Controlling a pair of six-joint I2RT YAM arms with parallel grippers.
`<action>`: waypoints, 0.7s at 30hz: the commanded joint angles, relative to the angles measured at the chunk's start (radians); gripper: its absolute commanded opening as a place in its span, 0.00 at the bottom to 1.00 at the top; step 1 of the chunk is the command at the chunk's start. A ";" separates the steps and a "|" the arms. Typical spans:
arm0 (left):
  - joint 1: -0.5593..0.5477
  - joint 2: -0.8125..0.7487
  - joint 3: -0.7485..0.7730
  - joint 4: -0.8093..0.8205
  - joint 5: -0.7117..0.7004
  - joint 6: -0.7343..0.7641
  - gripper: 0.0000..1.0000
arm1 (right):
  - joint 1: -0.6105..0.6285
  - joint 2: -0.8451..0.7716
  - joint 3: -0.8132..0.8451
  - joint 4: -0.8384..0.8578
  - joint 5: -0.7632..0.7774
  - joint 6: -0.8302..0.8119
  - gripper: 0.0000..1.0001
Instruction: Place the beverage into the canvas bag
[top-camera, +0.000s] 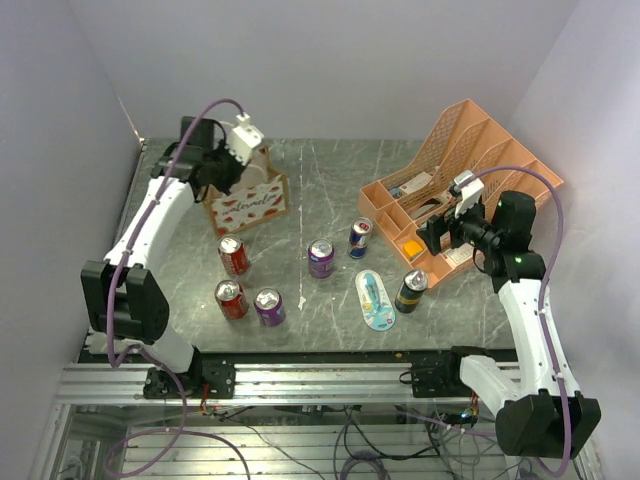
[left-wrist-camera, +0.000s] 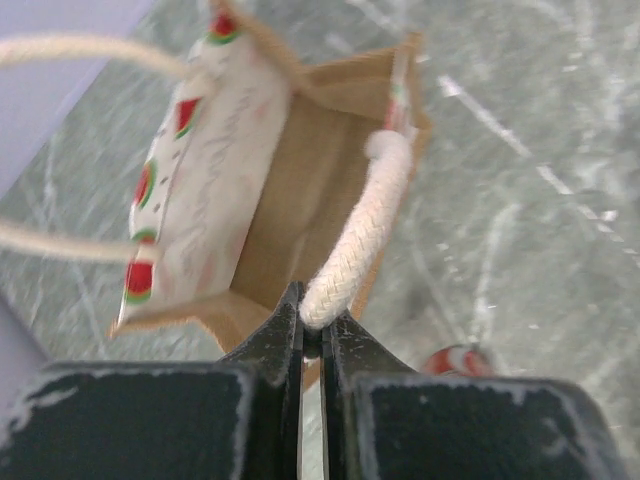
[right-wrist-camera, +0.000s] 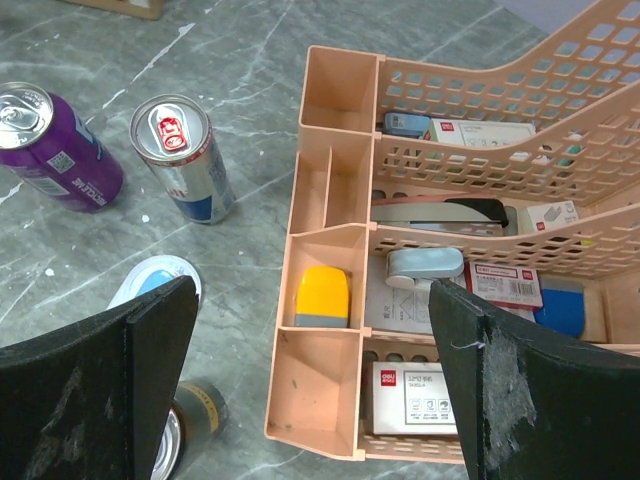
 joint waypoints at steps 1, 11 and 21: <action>-0.131 -0.036 0.022 -0.009 0.030 -0.024 0.07 | 0.004 0.010 -0.007 0.001 0.007 -0.017 1.00; -0.325 0.018 0.089 -0.062 0.051 -0.065 0.07 | 0.004 0.022 -0.011 -0.001 -0.002 -0.025 1.00; -0.379 -0.049 -0.010 -0.032 -0.037 -0.120 0.18 | 0.004 0.029 -0.012 -0.004 -0.017 -0.026 1.00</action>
